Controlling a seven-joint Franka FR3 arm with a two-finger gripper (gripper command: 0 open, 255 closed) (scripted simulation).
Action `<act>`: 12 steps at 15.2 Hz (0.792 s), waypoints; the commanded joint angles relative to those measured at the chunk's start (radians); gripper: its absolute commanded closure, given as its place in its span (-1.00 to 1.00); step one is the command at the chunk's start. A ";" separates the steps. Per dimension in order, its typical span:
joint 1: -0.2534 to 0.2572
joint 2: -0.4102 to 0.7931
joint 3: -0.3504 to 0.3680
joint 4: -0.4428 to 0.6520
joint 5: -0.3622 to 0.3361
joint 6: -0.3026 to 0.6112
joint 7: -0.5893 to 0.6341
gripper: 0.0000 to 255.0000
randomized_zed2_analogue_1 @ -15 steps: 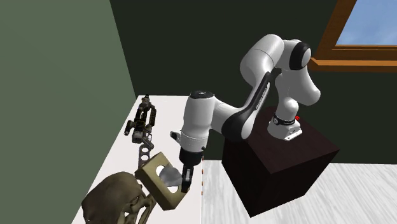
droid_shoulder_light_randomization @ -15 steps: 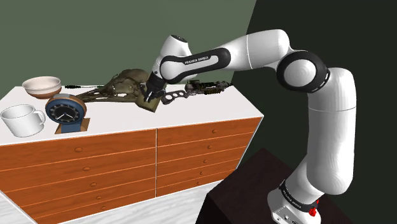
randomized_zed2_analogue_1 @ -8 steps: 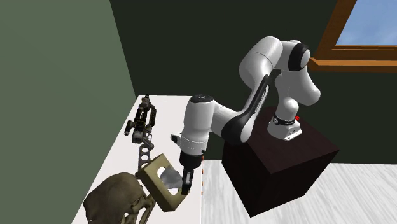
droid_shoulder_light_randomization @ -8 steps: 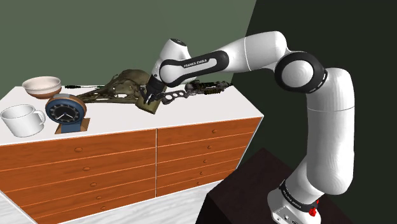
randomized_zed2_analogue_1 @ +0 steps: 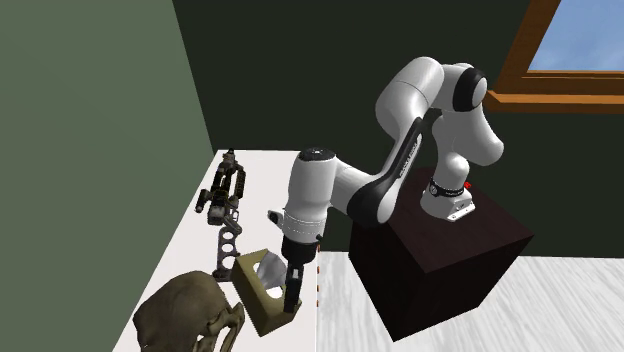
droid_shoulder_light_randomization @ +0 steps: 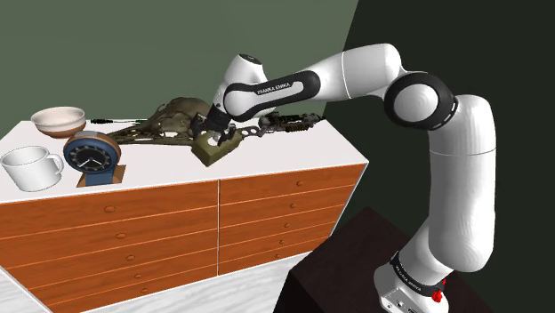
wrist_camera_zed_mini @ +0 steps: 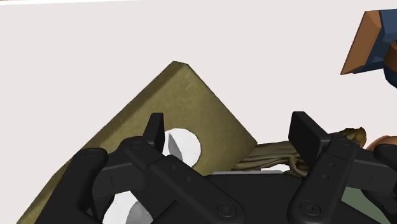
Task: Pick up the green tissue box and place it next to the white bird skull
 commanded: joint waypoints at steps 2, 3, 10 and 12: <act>-0.017 -0.054 0.009 -0.021 0.015 -0.034 -0.009 -1.00; -0.026 -0.081 0.013 -0.030 0.023 -0.051 -0.013 -1.00; -0.033 -0.102 0.016 -0.036 0.029 -0.066 -0.017 -1.00; -0.033 -0.102 0.016 -0.036 0.029 -0.066 -0.017 -1.00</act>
